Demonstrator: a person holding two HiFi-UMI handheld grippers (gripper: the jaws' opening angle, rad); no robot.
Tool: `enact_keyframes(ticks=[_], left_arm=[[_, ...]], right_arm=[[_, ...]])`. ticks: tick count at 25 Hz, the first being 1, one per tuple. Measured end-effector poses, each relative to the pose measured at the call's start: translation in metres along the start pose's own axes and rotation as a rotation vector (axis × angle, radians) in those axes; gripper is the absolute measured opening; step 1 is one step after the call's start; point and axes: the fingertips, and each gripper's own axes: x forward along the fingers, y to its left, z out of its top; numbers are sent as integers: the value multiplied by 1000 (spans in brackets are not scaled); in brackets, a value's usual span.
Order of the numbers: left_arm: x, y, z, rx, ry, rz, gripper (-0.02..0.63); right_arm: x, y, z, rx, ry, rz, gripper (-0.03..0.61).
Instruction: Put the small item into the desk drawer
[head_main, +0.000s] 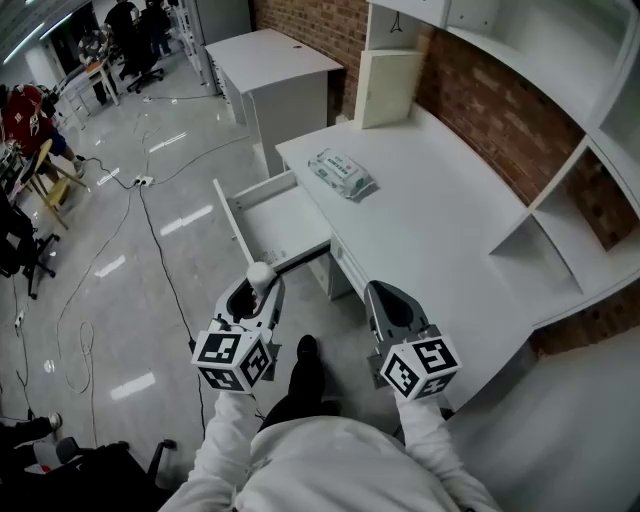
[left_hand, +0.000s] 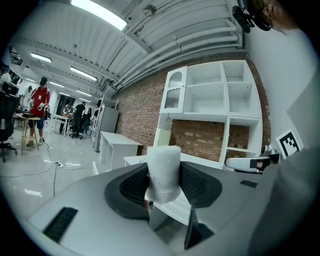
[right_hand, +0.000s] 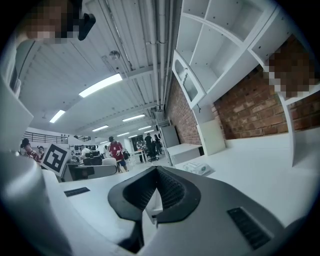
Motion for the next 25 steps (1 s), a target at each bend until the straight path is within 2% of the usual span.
enact_keyframes(ticks=[6,11,25], left_arm=[[54,38,15,-8,9,17,192],[101,64,30,-28,12,-4,192],[198,120,63,1,12,-40,192]], right_arm=[[61,-22,16,4,-3,2,28],[113,-41,32,17,-6,-6,28],[219,-65,66,-6,-28,-3,27]])
